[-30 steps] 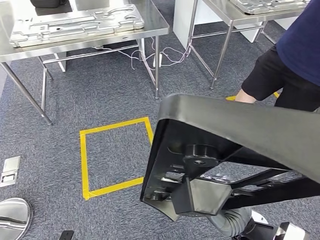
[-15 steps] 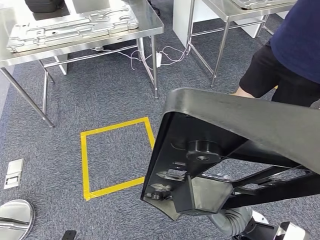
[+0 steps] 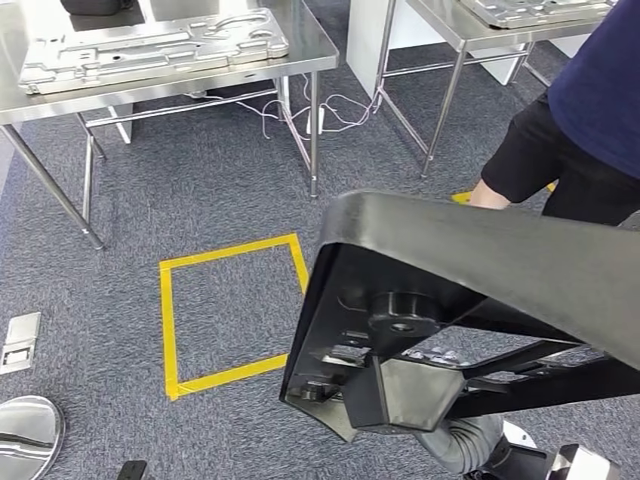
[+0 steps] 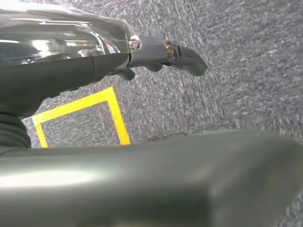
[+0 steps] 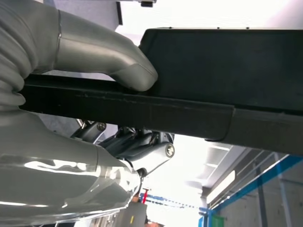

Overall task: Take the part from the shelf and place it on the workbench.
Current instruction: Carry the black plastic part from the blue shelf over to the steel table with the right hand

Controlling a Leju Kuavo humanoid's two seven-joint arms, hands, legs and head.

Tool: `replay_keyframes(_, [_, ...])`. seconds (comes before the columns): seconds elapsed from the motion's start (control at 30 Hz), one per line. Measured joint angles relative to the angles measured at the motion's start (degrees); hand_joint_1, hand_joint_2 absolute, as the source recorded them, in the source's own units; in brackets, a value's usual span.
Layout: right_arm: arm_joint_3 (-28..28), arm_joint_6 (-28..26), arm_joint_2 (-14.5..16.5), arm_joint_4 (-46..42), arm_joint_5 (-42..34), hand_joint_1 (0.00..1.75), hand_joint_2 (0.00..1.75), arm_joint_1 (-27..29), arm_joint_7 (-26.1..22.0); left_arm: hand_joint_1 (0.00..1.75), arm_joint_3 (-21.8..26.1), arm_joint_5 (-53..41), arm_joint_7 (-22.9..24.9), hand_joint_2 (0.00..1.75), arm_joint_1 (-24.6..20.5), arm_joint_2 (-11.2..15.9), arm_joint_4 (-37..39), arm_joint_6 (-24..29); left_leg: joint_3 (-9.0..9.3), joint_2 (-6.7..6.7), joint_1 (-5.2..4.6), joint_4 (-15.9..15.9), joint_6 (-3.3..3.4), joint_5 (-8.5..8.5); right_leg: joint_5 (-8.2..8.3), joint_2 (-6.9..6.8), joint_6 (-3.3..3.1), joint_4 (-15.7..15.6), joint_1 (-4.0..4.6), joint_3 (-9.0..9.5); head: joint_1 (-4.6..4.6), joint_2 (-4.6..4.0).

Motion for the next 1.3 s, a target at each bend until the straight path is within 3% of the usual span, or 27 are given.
replay_keyframes(0.03, [-0.01, 0.0, 0.0, 0.02, 0.0, 1.75, 1.75, 0.06, 0.0, 0.0, 0.0, 0.0, 0.01, 1.75, 0.03, 0.0, 0.0, 0.0, 0.0, 0.04, -0.03, 0.01, 0.02, -0.01, -1.27, 0.0, 0.15, 3.56, -0.02, -1.68, 0.0, 0.0])
replay_keyframes(0.07, [-0.01, 0.0, 0.0, 0.04, 0.0, 1.75, 1.75, 0.1, 0.0, 0.0, 0.0, 0.0, 0.01, 1.75, 0.06, 0.0, 0.0, -0.01, 0.02, 0.07, -0.04, 0.02, 0.02, -0.02, -1.5, -0.01, 0.27, 5.53, -0.02, -2.63, 0.0, 0.0])
replay_keyframes(0.1, [0.0, 0.0, 0.0, 0.06, 0.0, 1.75, 1.75, 0.12, 0.0, 0.0, 0.0, 0.0, 0.02, 1.75, 0.07, -0.01, 0.0, -0.01, 0.08, 0.07, -0.03, 0.03, 0.01, -0.04, -0.59, -0.02, 0.37, 5.3, -0.03, -2.56, 0.0, 0.0])
replay_keyframes(0.17, [-0.01, 0.0, 0.0, 0.07, 0.0, 1.75, 1.75, 0.1, 0.0, 0.0, 0.0, 0.0, 0.02, 1.75, 0.05, -0.02, 0.0, -0.01, 0.3, 0.03, 0.02, 0.1, -0.17, -0.2, 3.54, -0.05, 0.44, -1.54, -0.07, 0.55, 0.0, 0.0])
replay_keyframes(0.23, [0.0, 0.0, 0.0, 0.08, -0.01, 1.75, 1.75, 0.06, 0.01, 0.0, 0.0, 0.0, 0.01, 1.75, 0.02, -0.01, 0.0, -0.01, 0.33, -0.03, -0.22, 0.34, -0.62, -0.47, 6.11, -0.03, 0.16, -8.27, 0.02, 3.56, -0.01, 0.0])
replay_keyframes(0.27, [0.01, 0.0, 0.0, 0.08, -0.01, 1.75, 1.75, 0.07, 0.01, 0.0, 0.0, 0.0, 0.01, 1.75, 0.02, -0.01, 0.0, -0.01, 0.26, -0.05, -0.34, 0.44, -0.83, -0.55, 6.34, 0.02, -0.12, -9.66, 0.08, 4.11, -0.02, 0.0])
replay_keyframes(0.4, [0.01, 0.0, 0.01, 0.05, 0.0, 1.75, 1.75, 0.08, 0.02, 0.0, -0.01, 0.0, 0.0, 1.75, -0.04, -0.02, 0.0, -0.01, 0.0, -0.08, -0.25, 1.24, -1.63, -1.34, 6.31, 0.01, -1.73, -10.0, 0.06, 4.1, -0.05, 0.0])
replay_keyframes(0.47, [0.01, -0.08, 0.02, 0.03, 0.12, 1.75, 1.75, 0.05, -0.02, 0.0, -0.01, 0.01, 0.03, 1.75, -0.05, -0.07, 0.0, -0.01, -1.82, -0.08, -0.11, 5.66, -2.19, -4.28, 6.39, -0.2, -2.33, -10.09, -0.14, 4.07, -0.05, 0.0])
replay_keyframes(0.53, [0.04, -1.74, 0.07, 0.11, 2.62, 1.75, 1.75, -0.72, -0.34, 0.0, 0.02, 0.14, 0.65, 1.75, 0.12, -0.09, 0.0, -0.04, -5.3, -0.08, 0.05, 13.39, -2.58, -7.77, 6.38, -0.28, -2.53, -10.04, -0.11, 3.95, -0.05, 0.0])
replay_keyframes(0.57, [0.09, -3.09, 0.14, 0.25, 4.66, 1.75, 1.75, -1.79, -0.39, 0.0, 0.04, 0.25, 1.07, 1.75, 0.29, -0.1, 0.0, -0.08, -6.57, -0.08, 0.06, 16.1, -2.65, -8.46, 6.39, -0.21, -2.54, -10.02, -0.09, 3.93, -0.04, 0.0])
replay_keyframes(0.6, [0.13, -4.47, 0.26, 0.43, 6.64, 1.75, 1.75, -3.27, -0.3, 0.0, 0.08, 0.37, 1.5, 1.75, 0.46, -0.12, 0.0, -0.11, -7.0, -0.08, 0.06, 16.91, -2.61, -8.05, 6.39, -0.1, -2.54, -10.01, -0.08, 3.98, -0.04, 0.0])
replay_keyframes(0.63, [0.17, -5.43, 0.4, 0.63, 7.9, 1.75, 1.75, -4.85, 0.03, 0.0, 0.11, 0.47, 1.76, 1.75, 0.6, -0.15, 0.0, -0.14, -6.32, -0.09, 0.05, 15.24, -2.47, -6.49, 6.37, 0.02, -2.53, -10.01, -0.06, 4.1, -0.04, 0.0])
replay_keyframes(0.7, [0.19, -6.17, 0.71, 0.98, 8.37, 1.75, 1.75, -7.36, 0.64, 0.0, 0.14, 0.62, 1.93, 1.75, 0.68, -0.23, 0.0, -0.15, -3.06, -0.1, -0.01, 7.75, -1.96, -2.28, 6.25, 0.08, -2.37, -10.02, -0.02, 4.42, -0.04, 0.0])
replay_keyframes(0.77, [0.19, -6.37, 0.93, 1.26, 8.38, 1.75, 1.75, -8.87, 0.84, 0.0, 0.16, 0.69, 2.05, 1.75, 0.68, -0.28, 0.0, -0.16, -0.82, -0.12, -0.25, 2.16, -1.5, -0.2, 6.13, 0.02, -2.01, -9.91, 0.16, 4.3, -0.04, 0.0])
replay_keyframes(0.83, [0.32, -6.37, 1.03, 1.6, 8.46, 1.75, 1.75, -9.73, 0.91, 0.0, 0.2, 0.74, 2.15, 1.75, 0.8, -0.36, 0.0, -0.2, -0.64, -0.15, -0.41, 0.82, -1.41, -0.15, 6.06, -0.02, -1.84, -9.77, 0.32, 3.96, -0.04, 0.0])
replay_keyframes(0.93, [0.56, -6.34, 1.06, 2.1, 8.18, 1.75, 1.75, -10.56, 0.92, 0.0, 0.25, 0.77, 2.28, 1.75, 1.08, -0.51, 0.0, -0.25, -0.71, -0.23, -0.44, 0.63, -1.48, -0.17, 6.06, -0.12, -2.15, -9.98, 0.3, 4.04, -0.03, 0.0])
replay_keyframes(1.3, [2.86, -5.95, 1.62, 3.06, 6.34, 1.75, 1.75, -13.8, 1.36, 0.0, 0.26, 0.59, 2.16, 1.75, 1.0, -0.6, 0.0, -0.75, -0.69, -0.23, -0.63, 0.75, -1.16, -0.31, 6.38, -0.1, -1.29, -10.58, 0.15, 4.31, -0.02, 0.0])
